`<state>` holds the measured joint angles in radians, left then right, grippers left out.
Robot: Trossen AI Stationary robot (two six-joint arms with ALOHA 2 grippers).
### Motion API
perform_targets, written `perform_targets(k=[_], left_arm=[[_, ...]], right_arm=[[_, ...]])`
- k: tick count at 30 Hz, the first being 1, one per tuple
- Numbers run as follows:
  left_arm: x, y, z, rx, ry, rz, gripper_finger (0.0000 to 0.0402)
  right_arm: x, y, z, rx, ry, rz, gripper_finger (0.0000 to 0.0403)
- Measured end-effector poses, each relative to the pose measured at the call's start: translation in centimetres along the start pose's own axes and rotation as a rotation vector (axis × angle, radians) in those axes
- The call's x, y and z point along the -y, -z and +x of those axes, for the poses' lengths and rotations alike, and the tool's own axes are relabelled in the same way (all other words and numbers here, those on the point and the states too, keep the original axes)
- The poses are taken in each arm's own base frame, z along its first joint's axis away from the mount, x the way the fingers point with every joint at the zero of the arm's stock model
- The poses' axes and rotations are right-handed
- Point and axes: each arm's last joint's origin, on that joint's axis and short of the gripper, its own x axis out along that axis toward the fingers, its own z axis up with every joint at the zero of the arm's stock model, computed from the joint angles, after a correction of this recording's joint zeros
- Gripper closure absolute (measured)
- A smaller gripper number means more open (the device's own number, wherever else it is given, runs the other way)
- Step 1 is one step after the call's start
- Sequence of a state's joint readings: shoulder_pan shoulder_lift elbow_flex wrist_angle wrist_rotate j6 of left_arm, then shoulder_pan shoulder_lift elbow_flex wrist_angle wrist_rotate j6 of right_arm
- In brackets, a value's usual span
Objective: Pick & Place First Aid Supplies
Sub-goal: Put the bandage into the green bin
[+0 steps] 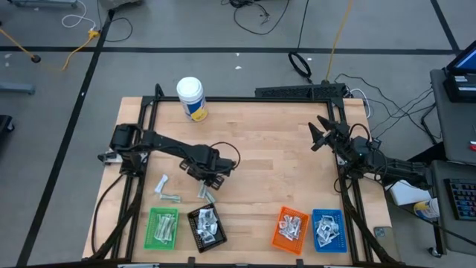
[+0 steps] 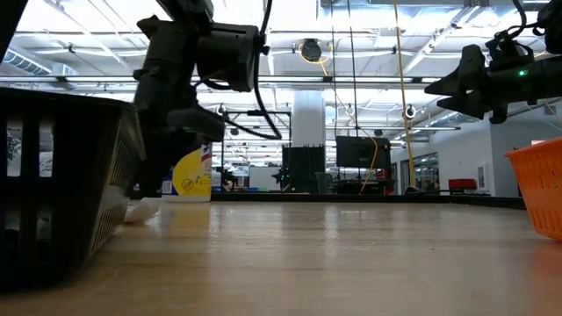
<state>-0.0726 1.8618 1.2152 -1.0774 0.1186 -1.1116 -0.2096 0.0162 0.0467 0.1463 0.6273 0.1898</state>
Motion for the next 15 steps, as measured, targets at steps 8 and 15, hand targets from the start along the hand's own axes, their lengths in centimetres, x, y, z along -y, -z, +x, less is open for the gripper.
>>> perform_targets(k=[8,15], left_arm=[[0.6,1.0,0.9,0.018,0.02,-0.114,0.0206],[0.9,0.9,1.6,0.07,0.066,-0.137,0.0242]], right_arm=[[0.0,0.0,0.0,0.0,0.0,0.0,0.0135],[0.0,0.0,0.0,0.0,0.0,0.0,0.0135]])
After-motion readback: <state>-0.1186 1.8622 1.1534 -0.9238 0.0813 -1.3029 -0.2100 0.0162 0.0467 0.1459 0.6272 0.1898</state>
